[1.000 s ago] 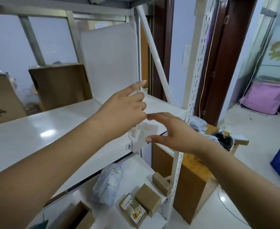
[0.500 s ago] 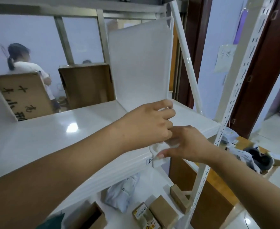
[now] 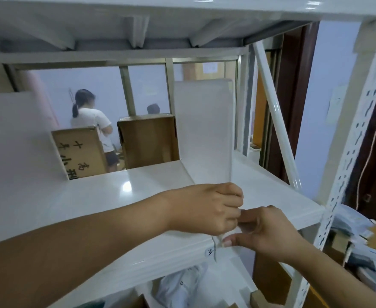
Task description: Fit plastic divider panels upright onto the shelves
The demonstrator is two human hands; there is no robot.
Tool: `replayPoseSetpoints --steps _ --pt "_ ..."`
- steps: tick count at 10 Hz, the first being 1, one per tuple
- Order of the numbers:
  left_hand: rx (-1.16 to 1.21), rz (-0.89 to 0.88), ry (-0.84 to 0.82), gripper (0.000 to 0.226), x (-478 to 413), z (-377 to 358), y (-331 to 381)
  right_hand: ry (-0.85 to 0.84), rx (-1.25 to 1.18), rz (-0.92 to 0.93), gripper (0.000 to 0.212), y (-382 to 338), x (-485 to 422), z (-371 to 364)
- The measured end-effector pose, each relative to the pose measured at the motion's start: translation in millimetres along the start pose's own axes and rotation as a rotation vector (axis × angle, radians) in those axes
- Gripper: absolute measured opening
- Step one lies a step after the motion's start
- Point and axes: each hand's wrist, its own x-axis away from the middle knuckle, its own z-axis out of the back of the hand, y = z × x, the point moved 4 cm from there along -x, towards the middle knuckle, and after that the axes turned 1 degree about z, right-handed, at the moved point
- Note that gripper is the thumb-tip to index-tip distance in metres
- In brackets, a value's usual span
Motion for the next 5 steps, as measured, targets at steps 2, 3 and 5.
replayPoseSetpoints --steps 2,3,5 --pt "0.172 0.248 -0.047 0.011 2.0 19.4 29.6 0.030 -0.014 -0.039 0.015 -2.7 7.1 -2.8" --pt "0.247 0.427 -0.011 0.023 11.4 31.3 60.8 0.075 -0.016 -0.012 0.037 -4.4 19.9 -6.9" --pt "0.212 0.945 -0.011 0.037 87.0 69.8 115.9 0.681 -0.098 0.191 0.033 -41.7 67.6 -35.9"
